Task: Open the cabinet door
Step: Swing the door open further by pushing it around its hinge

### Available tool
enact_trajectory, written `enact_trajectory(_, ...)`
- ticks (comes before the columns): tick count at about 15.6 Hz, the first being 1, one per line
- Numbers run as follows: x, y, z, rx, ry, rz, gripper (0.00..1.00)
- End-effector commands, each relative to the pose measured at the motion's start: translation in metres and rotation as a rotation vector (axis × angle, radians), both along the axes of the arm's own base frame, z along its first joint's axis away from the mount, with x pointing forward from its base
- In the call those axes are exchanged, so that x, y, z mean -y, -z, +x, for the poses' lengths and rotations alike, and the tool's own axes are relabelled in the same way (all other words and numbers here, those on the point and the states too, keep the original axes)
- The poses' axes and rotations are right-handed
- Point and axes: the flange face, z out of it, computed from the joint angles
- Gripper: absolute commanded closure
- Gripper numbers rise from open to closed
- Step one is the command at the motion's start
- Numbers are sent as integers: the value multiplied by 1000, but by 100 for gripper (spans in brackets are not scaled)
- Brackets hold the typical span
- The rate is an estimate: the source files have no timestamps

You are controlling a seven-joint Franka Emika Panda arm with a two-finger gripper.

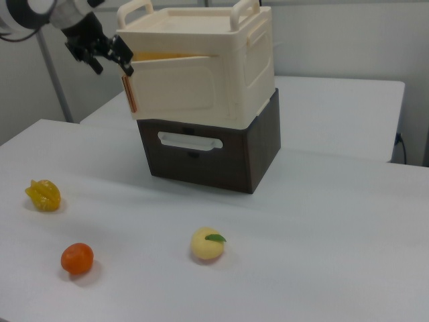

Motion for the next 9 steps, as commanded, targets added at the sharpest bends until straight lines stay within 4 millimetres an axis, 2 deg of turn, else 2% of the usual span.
enact_trajectory(1, 1, -23, 4, 89, -3, 25, 0)
enact_trajectory(3, -4, -31, 12, 196, -16, 47, 0)
enact_trajectory(7, -21, -12, 36, 302, -41, 70, 0)
enact_trajectory(9, -26, -2, 38, 292, -49, 66, 0)
